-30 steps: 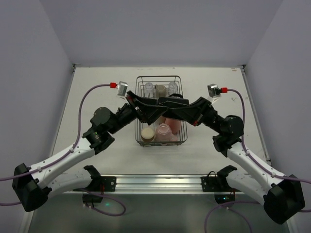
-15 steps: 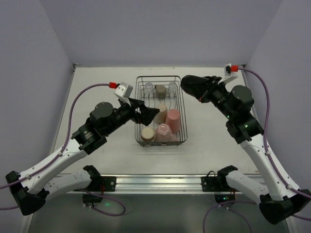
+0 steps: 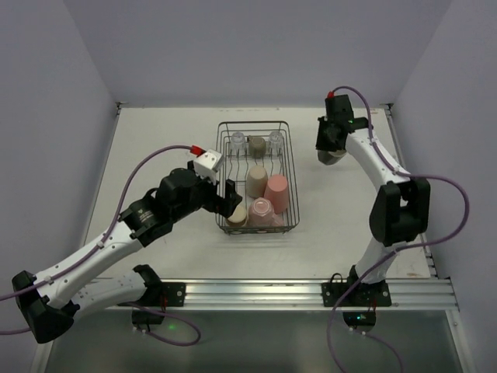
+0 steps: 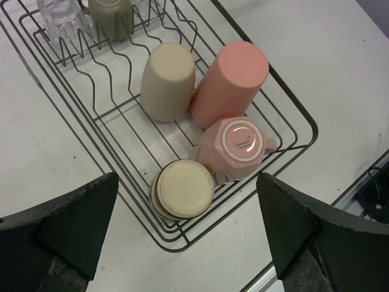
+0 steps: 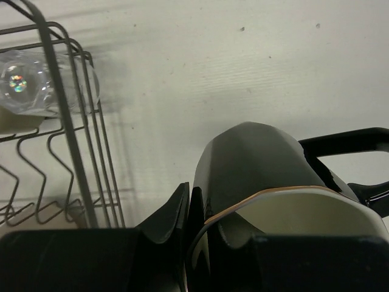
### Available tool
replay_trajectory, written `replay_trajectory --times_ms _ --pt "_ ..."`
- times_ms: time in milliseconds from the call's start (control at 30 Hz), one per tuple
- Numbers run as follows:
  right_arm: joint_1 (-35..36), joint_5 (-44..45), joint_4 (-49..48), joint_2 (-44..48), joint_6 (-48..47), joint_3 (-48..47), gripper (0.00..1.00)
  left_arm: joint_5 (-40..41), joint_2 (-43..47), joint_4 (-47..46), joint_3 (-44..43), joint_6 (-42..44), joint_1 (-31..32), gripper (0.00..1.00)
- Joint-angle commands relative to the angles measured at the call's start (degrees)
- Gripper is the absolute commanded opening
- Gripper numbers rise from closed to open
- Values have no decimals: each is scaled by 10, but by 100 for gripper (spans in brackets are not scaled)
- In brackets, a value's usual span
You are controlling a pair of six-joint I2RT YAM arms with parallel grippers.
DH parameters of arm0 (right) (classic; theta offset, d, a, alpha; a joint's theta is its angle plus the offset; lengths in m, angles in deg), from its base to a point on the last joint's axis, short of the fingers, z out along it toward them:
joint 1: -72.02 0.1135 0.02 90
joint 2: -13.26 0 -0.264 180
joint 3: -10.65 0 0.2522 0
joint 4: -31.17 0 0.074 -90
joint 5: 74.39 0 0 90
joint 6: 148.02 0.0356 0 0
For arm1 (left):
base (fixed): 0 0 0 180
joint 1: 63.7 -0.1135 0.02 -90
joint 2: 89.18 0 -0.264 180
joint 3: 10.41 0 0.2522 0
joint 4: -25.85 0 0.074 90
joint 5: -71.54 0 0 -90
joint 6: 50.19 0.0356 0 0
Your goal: Unload the cups from the dish rack
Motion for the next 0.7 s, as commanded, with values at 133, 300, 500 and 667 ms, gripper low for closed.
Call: replay_trajectory --times_ms 133,300,500,667 --pt "-4 -2 38 -108 -55 -126 0 -4 -17 9 4 27 -1 100" --pt "-4 -18 37 -164 -58 -149 0 -32 -41 6 -5 27 -1 100" --pt "-4 -32 38 -205 -63 -163 0 -62 -70 3 -20 13 0 100" --pt "-4 -25 38 -214 -65 -159 5 -55 -98 0 -47 3 8 100"
